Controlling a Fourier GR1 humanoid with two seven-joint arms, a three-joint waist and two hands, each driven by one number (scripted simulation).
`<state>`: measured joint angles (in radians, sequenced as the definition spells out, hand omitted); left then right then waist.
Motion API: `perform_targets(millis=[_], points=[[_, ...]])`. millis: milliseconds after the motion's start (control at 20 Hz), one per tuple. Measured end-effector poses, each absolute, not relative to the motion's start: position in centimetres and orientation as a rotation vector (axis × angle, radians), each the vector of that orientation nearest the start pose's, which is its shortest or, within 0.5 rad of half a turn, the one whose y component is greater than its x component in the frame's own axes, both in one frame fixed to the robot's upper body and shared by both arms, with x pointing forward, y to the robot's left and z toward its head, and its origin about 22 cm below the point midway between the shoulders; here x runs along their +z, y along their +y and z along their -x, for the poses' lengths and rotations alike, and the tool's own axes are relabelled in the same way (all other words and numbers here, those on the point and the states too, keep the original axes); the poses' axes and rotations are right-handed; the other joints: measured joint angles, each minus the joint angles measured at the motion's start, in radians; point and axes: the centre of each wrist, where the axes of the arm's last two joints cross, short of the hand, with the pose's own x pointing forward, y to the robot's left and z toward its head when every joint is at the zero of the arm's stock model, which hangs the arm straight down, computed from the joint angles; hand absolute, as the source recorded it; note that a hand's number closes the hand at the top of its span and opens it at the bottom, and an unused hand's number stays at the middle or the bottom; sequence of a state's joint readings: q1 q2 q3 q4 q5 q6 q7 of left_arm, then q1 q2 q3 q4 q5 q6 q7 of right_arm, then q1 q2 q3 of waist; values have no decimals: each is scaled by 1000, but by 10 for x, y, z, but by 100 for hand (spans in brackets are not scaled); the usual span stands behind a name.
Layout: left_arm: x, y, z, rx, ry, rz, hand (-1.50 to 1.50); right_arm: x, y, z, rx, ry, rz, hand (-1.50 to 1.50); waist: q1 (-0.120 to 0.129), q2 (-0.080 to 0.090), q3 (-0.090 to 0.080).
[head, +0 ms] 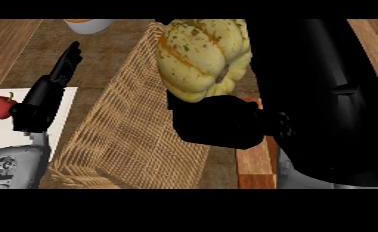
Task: Pick the squash from the cutting board and place it in the basket
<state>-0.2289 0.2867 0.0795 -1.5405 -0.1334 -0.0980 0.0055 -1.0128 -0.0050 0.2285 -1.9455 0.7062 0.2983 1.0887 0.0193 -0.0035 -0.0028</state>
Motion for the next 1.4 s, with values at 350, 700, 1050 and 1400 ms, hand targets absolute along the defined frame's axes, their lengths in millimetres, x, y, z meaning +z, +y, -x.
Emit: perform_targets(millis=[350, 700, 1050, 1400], points=[[76, 292, -291, -391, -1723, -275, 0, 326, -29, -263, 738, -1715, 651, 150, 7, 1, 0], [74, 291, -291, -388, -1721, -285, 0, 312, -3, -286, 833, -1571, 645, 150, -2, 0, 0], [73, 297, -286, -375, -1720, -303, 0, 295, 14, -298, 957, -1471, 776, 150, -16, -4, 1], [77, 298, -288, -376, -1720, -302, 0, 288, 17, -304, 1057, -1402, 702, -150, -17, -3, 2]])
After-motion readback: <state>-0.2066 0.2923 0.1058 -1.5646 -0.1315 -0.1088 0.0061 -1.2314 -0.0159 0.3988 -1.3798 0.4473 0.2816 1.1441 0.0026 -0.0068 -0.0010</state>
